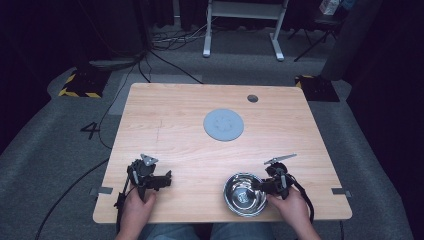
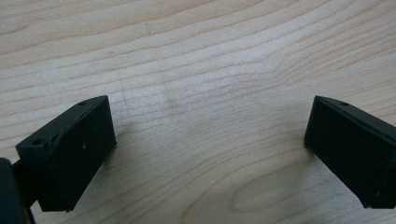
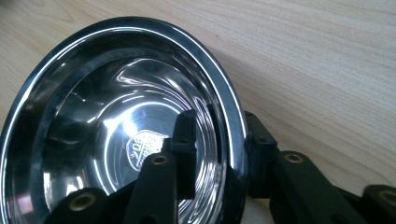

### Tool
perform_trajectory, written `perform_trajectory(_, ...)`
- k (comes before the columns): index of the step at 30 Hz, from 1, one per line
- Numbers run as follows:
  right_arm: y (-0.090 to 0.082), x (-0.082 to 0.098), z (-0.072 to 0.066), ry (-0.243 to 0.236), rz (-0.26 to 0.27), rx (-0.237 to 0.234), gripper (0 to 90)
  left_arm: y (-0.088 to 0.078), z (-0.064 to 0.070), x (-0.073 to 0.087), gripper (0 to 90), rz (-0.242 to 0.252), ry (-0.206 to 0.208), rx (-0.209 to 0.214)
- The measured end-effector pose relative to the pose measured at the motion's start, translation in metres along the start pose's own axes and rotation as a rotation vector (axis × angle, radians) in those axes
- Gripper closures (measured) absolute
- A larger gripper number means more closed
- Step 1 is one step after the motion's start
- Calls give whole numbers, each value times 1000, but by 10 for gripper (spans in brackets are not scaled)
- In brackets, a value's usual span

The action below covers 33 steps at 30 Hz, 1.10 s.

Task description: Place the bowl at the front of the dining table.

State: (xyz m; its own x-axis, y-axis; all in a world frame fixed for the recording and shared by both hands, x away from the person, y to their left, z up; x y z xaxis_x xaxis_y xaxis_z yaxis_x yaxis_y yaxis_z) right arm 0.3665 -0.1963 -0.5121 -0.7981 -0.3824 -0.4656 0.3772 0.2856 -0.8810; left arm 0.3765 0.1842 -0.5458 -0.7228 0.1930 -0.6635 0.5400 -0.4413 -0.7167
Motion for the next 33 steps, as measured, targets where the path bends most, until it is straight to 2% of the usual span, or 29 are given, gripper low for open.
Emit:
perform_trajectory(3,1,1,2,7,-8,-6,750,0,0,0,21,0,0,0)
perform_trajectory(6,6,4,5,23,-28,-44,780,0,0,0,20,0,0,0)
perform_trajectory(8,7,6,5,24,-32,-49,812,0,0,0,20,0,0,0)
perform_trajectory(10,6,6,4,22,-28,-51,845,0,0,0,21,0,0,0)
perform_trajectory(13,6,6,4,22,-28,-49,847,0,0,0,21,1,0,0)
perform_trajectory(15,3,4,4,39,-10,-69,863,0,0,0,21,1,-2,1)
perform_trajectory(24,-20,-8,1,-16,66,44,857,0,0,0,20,1,-3,1)
perform_trajectory(33,-37,-25,1,-36,122,103,856,0,0,0,21,0,-1,1)
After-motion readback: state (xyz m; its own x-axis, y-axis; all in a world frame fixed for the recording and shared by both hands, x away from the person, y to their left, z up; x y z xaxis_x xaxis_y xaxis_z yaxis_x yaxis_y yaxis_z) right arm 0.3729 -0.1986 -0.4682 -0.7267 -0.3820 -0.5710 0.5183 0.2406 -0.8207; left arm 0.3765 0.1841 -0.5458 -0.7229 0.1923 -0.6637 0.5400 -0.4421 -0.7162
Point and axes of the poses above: each handheld gripper's, and its own axes: y roughly forward along the jaws, x roughly out of its underside, z roughly to its right, the point moved 5 cm from there along y, roughly forward along the jaws, and after that the axes turned 14 degrees about x, right-handed, at the moved point
